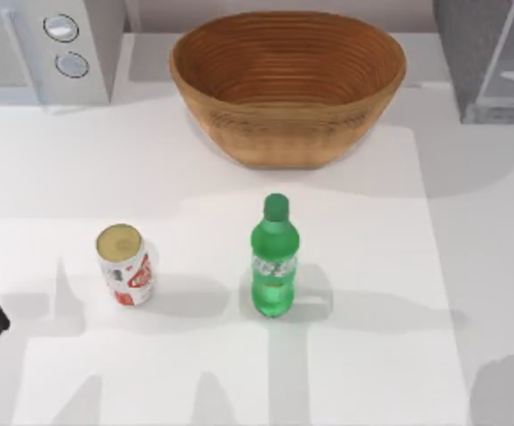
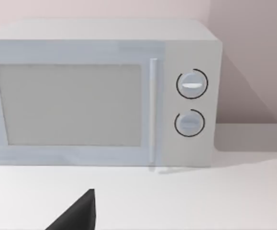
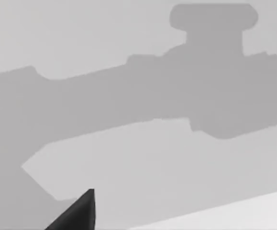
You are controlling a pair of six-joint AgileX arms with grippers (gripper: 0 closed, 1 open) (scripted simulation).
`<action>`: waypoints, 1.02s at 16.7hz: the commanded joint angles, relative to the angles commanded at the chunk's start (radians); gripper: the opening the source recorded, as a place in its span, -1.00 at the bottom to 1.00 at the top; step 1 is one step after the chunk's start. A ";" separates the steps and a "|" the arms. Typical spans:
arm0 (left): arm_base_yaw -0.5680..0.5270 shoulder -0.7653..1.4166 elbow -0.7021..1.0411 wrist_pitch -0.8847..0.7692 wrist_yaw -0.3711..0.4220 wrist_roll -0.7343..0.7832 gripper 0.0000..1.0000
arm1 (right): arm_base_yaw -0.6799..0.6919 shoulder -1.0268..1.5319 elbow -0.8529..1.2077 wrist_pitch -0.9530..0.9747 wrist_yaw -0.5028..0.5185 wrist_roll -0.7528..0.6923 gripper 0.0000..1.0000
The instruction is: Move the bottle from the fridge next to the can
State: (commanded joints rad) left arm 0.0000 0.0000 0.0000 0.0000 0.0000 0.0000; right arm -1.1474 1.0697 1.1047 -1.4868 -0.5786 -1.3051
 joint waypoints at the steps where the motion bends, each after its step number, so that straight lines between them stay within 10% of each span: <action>1: 0.000 0.000 0.000 0.000 0.000 0.000 1.00 | -0.081 0.093 0.028 -0.002 -0.043 -0.090 1.00; 9: 0.000 0.000 0.000 0.000 0.000 0.000 1.00 | -0.580 0.660 0.201 -0.003 -0.316 -0.652 1.00; 17: 0.000 0.000 0.000 0.000 0.000 0.000 1.00 | -0.660 0.749 0.228 0.000 -0.363 -0.745 1.00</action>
State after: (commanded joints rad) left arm 0.0000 0.0000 0.0000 0.0000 0.0000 0.0000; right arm -1.8071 1.8190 1.3324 -1.4863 -0.9417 -2.0501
